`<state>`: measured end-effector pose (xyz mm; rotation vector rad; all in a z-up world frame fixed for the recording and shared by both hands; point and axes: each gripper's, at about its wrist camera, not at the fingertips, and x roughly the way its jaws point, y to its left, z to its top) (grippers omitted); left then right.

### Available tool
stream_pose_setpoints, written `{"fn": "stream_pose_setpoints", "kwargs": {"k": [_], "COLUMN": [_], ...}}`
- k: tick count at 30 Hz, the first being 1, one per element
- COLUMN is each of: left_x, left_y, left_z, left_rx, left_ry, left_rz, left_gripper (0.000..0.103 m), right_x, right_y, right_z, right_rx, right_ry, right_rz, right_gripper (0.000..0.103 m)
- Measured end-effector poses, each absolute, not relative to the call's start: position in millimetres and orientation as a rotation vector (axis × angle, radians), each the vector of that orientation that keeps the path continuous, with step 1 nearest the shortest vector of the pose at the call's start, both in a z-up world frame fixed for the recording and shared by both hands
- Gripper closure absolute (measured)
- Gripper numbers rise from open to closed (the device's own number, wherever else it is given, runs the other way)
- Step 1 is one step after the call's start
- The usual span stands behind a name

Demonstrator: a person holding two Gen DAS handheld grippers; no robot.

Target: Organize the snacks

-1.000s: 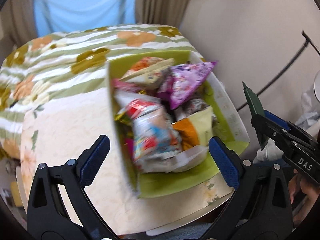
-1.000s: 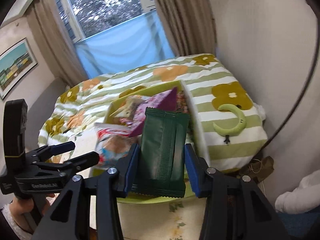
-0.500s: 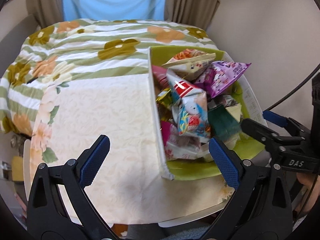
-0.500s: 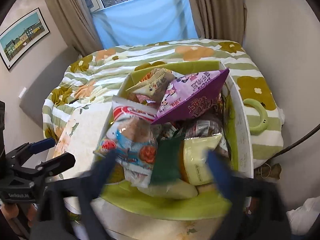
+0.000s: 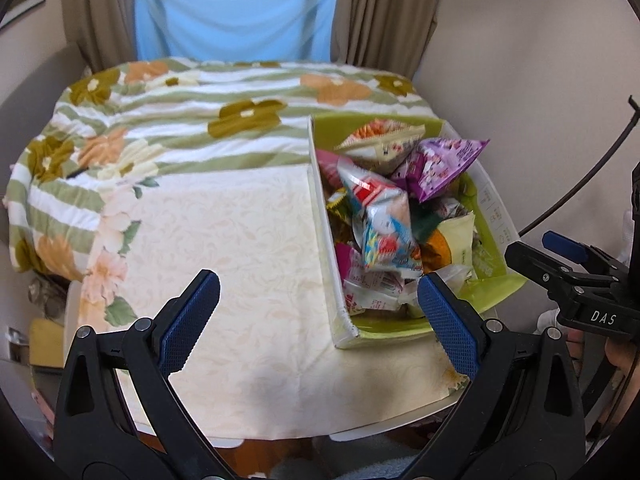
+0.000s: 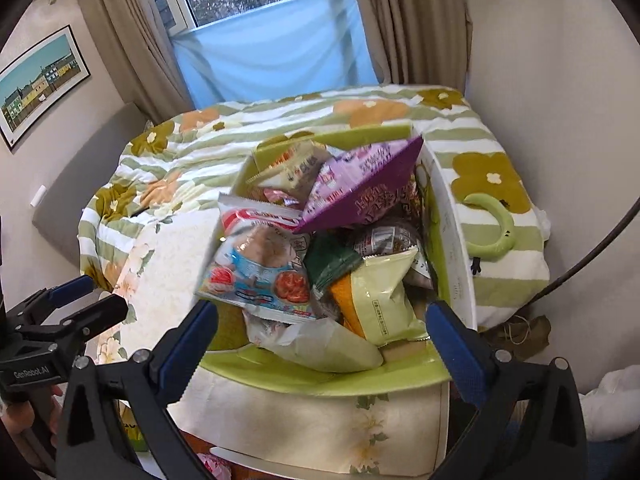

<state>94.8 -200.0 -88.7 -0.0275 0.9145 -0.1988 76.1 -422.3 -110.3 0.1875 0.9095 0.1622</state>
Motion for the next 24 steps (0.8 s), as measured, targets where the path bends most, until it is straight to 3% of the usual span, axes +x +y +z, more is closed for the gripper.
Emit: {"fn": "stream_pose_setpoints", "kwargs": {"k": [12, 24], "left_x": [16.8, -29.4], "left_y": [-135.8, -99.2], "left_z": [-9.0, 3.4], "left_rx": [0.001, 0.020], "left_ry": [0.669, 0.585], "left_rz": [-0.141, -0.106], "left_gripper": [0.000, 0.000], "right_x": [6.4, -32.9], "right_y": [-372.5, -335.6], "right_z": [-34.5, -17.0], "right_rx": [0.111, 0.081], "right_ry": [0.728, 0.665], "right_rz": [0.071, 0.007], "right_gripper": [0.000, 0.000]}}
